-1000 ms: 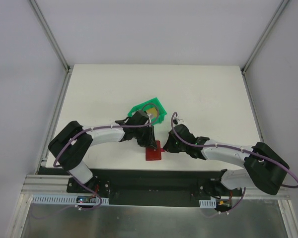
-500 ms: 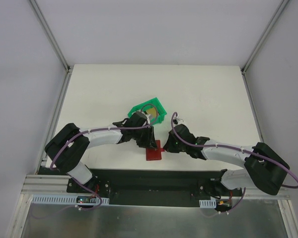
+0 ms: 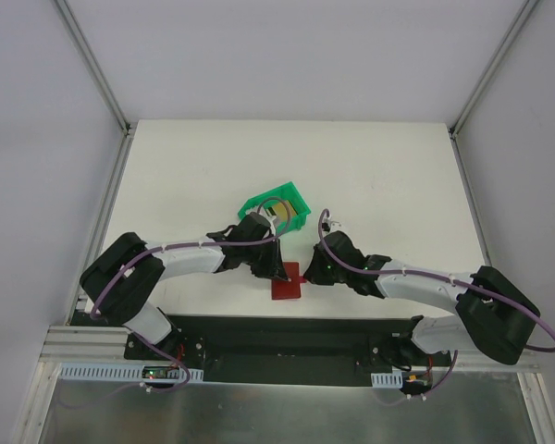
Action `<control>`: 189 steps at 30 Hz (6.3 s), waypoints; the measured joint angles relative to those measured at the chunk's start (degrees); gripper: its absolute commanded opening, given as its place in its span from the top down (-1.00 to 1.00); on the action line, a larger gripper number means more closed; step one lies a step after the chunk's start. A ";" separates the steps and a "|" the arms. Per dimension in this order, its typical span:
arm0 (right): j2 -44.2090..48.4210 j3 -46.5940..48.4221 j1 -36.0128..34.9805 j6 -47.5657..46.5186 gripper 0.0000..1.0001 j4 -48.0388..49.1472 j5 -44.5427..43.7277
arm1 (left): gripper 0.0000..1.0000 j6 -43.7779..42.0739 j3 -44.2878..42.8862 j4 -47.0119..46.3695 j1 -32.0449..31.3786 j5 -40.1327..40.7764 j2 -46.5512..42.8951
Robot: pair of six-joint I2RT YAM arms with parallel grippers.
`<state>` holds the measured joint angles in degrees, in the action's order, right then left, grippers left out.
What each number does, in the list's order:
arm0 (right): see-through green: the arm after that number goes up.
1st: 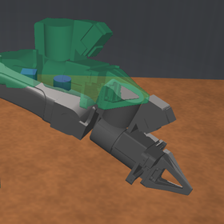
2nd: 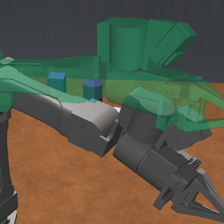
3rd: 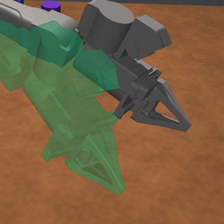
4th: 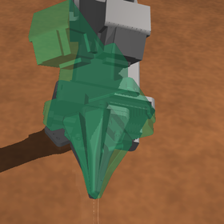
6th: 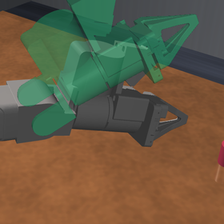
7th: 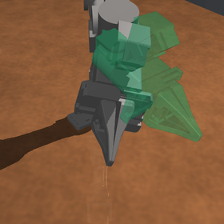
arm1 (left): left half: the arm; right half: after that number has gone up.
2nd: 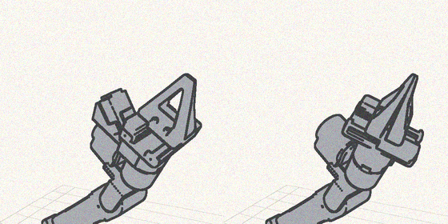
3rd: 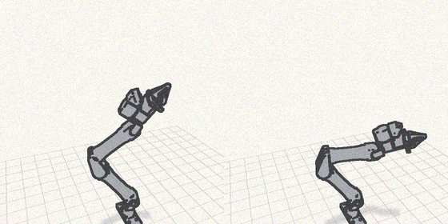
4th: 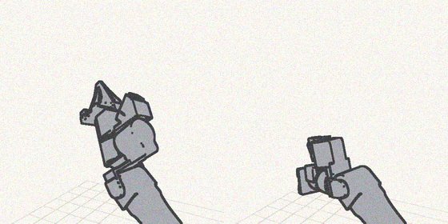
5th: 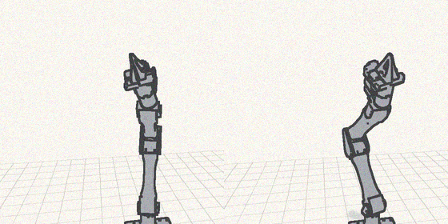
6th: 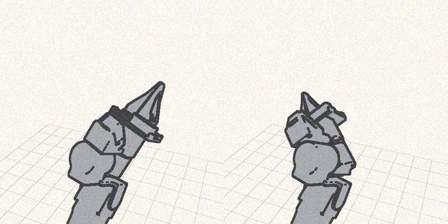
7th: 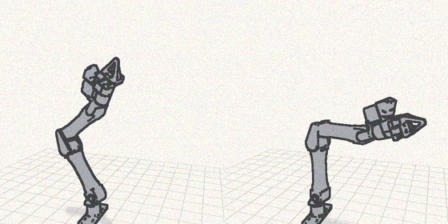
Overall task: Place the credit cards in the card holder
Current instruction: Close the card holder at the center of the board.
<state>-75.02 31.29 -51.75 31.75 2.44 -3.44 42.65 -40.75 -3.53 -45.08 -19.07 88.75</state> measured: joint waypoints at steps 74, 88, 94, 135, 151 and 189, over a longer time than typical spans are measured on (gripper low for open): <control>-1.77 1.29 5.44 -4.31 0.64 1.92 11.80 | 0.31 -9.68 0.48 6.84 -1.44 8.94 -4.26; -4.48 3.54 5.31 -4.33 0.64 3.39 13.64 | -0.04 -9.20 -1.84 9.60 -4.79 15.41 -3.06; -5.03 3.54 5.07 -4.33 0.63 3.43 13.81 | -0.24 -9.16 -1.95 11.76 -5.11 19.74 -3.30; -13.29 8.41 4.07 -4.37 0.63 6.27 16.50 | 0.03 -5.51 -2.49 11.69 -5.14 20.61 -2.27; -13.33 9.25 3.74 -4.79 0.57 4.98 15.61 | -0.07 -3.78 -1.09 10.05 -5.14 20.81 -3.06; -7.43 11.37 3.58 -7.23 0.49 -1.42 10.10 | -0.28 -3.04 -0.79 10.27 -4.31 23.76 -4.35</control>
<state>-82.46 42.65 -48.16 24.51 1.02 6.66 39.62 -41.54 6.74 -49.39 4.69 84.40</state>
